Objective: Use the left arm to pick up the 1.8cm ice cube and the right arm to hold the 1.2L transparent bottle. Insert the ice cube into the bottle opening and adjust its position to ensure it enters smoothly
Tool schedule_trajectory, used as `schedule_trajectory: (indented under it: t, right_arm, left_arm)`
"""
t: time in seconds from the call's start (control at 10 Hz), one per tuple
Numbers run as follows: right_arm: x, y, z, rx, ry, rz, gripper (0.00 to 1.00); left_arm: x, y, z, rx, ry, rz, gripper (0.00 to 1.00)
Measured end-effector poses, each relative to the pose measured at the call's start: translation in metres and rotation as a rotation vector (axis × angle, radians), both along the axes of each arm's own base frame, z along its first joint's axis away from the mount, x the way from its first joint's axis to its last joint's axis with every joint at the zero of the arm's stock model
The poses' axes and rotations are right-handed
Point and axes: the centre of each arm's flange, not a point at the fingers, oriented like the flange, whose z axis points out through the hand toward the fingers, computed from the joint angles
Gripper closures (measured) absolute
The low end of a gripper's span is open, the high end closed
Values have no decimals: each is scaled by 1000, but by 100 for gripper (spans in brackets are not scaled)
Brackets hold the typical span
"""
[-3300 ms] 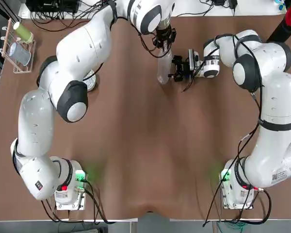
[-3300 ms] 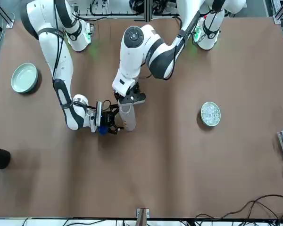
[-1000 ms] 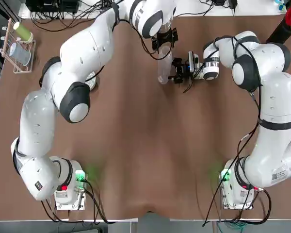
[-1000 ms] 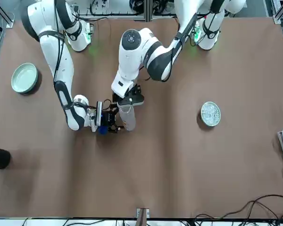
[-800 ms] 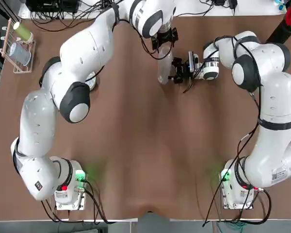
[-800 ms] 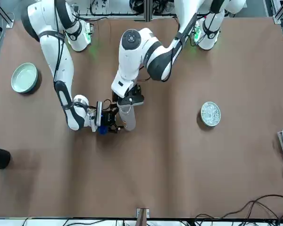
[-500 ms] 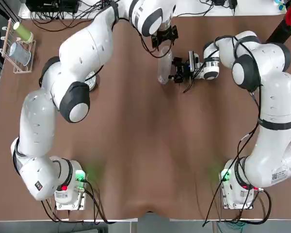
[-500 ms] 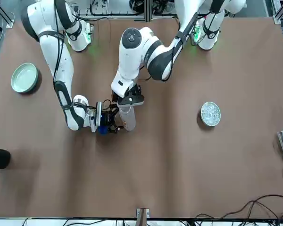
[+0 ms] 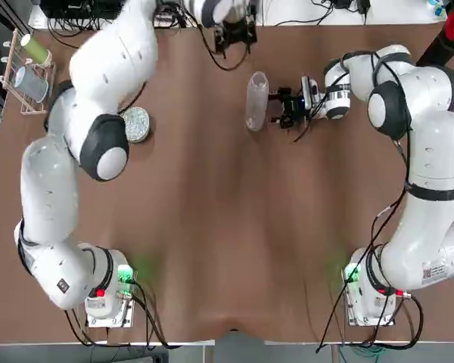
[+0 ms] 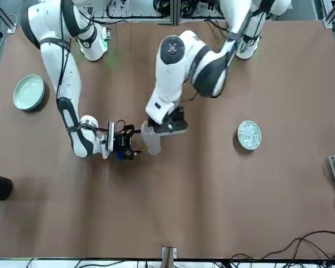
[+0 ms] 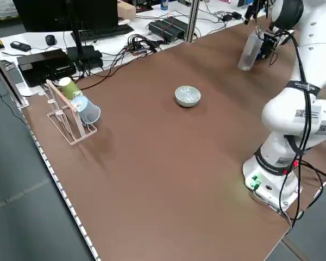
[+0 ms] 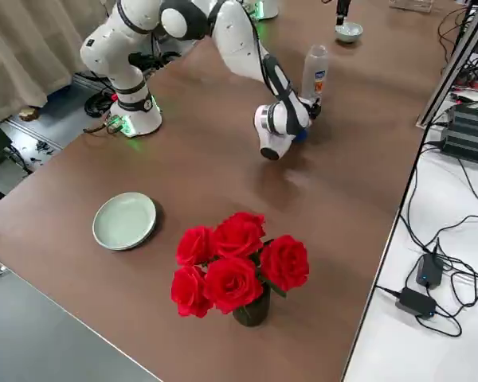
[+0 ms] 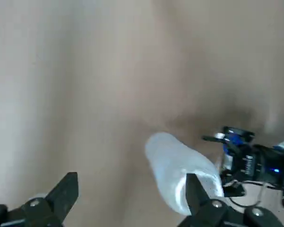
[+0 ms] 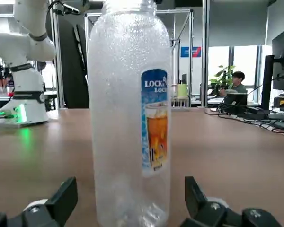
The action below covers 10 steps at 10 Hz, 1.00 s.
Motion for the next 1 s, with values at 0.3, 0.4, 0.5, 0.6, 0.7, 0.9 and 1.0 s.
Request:
schedule_trajectory:
  t: [0.3, 0.4, 0.5, 0.6, 0.7, 0.9, 1.0]
  right_arm:
    - [18, -44, 12, -65, -27, 42, 0]
    - [29, -61, 24, -97, -28, 64, 0]
    - [41, -79, 43, -125, 10, 101, 0]
    - [53, -97, 62, -163, 59, 129, 0]
    - [66, -117, 82, -230, 106, 141, 0]
    - [87, -151, 134, -384, 223, 173, 0]
    - [93, -163, 163, -454, 292, 175, 0]
  left_arm:
    - [17, 53, 31, 38, 17, -13, 0]
    - [23, 72, 39, 43, 13, -17, 0]
    - [27, 89, 45, 51, 15, -24, 0]
    - [30, 106, 50, 59, 17, -31, 0]
    - [32, 124, 56, 66, 16, -45, 0]
    - [32, 167, 71, 67, 22, -82, 0]
    - [31, 188, 77, 66, 28, -100, 0]
